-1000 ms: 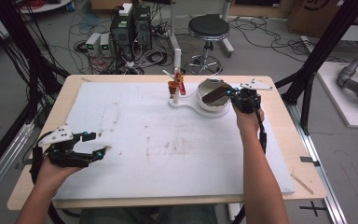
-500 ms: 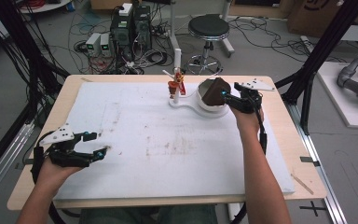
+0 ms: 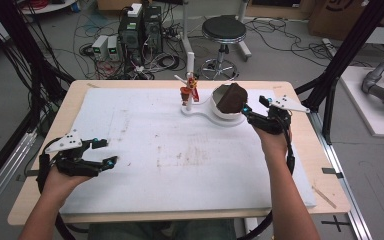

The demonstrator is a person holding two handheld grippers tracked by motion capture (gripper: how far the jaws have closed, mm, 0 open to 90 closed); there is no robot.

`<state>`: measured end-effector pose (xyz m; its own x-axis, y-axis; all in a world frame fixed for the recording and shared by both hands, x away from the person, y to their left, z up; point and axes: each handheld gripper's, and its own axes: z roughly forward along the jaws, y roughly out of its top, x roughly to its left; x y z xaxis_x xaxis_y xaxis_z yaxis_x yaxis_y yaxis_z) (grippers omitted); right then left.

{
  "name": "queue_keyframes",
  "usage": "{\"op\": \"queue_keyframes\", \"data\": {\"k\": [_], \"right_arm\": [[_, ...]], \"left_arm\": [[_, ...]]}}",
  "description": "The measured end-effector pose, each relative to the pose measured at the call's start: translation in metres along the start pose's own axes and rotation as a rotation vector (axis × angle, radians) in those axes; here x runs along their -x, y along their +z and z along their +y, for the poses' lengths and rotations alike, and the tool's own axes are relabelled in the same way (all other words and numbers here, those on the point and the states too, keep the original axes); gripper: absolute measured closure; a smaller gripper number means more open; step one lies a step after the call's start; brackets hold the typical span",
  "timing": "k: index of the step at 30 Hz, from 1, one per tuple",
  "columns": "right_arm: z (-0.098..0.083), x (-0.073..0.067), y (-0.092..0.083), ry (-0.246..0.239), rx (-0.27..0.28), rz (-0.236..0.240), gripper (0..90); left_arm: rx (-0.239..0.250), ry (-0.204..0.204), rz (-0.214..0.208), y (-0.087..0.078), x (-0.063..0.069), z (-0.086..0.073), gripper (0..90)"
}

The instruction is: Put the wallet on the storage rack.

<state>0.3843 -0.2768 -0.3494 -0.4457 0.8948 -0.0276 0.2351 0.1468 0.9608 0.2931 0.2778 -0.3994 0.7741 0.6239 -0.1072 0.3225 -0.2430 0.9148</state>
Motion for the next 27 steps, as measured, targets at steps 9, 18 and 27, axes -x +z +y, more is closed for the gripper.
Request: {"op": "queue_keyframes", "data": {"k": [9,18,27], "right_arm": [[-0.017,-0.011,-0.032,-0.001,0.001,0.046,28.6],[-0.046,-0.018,-0.055,0.022,-0.014,0.088,27.0],[-0.067,-0.028,-0.066,0.026,-0.04,0.13,24.3]], "left_arm": [[0.028,0.002,0.016,0.012,-0.006,0.006,21.8],[0.037,0.004,0.002,0.026,-0.011,0.01,21.8],[0.037,0.003,0.014,0.024,-0.012,0.01,21.7]]}}
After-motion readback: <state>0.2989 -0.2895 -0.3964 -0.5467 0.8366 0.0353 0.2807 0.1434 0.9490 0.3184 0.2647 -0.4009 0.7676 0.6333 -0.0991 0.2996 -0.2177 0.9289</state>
